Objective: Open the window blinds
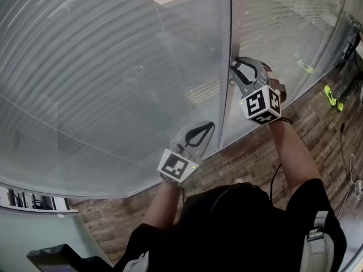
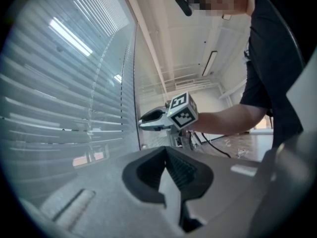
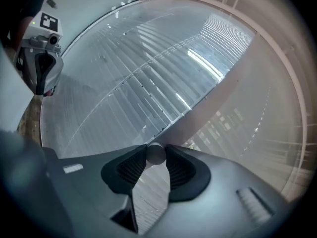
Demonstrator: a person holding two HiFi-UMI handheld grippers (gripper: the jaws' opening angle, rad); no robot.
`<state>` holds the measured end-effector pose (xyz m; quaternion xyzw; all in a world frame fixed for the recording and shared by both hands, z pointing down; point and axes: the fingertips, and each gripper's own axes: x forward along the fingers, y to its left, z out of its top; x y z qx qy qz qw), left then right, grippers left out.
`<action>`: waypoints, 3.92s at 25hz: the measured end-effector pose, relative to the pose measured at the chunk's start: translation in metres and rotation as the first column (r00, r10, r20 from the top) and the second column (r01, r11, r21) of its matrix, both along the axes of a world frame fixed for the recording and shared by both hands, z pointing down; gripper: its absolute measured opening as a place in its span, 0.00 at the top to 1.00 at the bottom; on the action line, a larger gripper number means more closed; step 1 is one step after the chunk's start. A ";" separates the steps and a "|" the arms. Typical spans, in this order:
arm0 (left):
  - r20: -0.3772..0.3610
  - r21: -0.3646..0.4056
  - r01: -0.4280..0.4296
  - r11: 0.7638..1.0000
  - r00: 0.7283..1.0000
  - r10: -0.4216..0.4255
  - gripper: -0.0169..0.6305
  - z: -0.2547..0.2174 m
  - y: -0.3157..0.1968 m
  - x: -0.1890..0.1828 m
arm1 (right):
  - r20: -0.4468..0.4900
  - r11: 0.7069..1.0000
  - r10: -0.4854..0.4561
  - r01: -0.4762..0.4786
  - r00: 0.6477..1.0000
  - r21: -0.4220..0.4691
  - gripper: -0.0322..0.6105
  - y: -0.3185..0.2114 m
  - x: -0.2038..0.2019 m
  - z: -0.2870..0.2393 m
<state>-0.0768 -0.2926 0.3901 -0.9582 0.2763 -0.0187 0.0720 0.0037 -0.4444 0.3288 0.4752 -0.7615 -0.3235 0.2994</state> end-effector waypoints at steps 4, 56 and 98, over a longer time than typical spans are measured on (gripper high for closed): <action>-0.004 -0.004 0.001 1.000 1.000 -0.001 0.97 0.001 0.000 0.001 | 0.100 0.999 0.000 0.004 0.995 -0.042 0.75 -0.001 0.002 0.000; -0.024 -0.024 -0.030 0.999 0.999 0.029 0.97 0.007 -0.001 0.019 | 0.892 0.947 0.175 0.178 0.417 -0.269 0.75 -0.006 0.018 -0.005; 0.031 0.016 -0.047 0.999 0.998 0.047 0.97 0.001 0.003 0.018 | 0.022 1.000 -0.019 0.019 1.000 -0.010 0.53 0.008 0.004 -0.004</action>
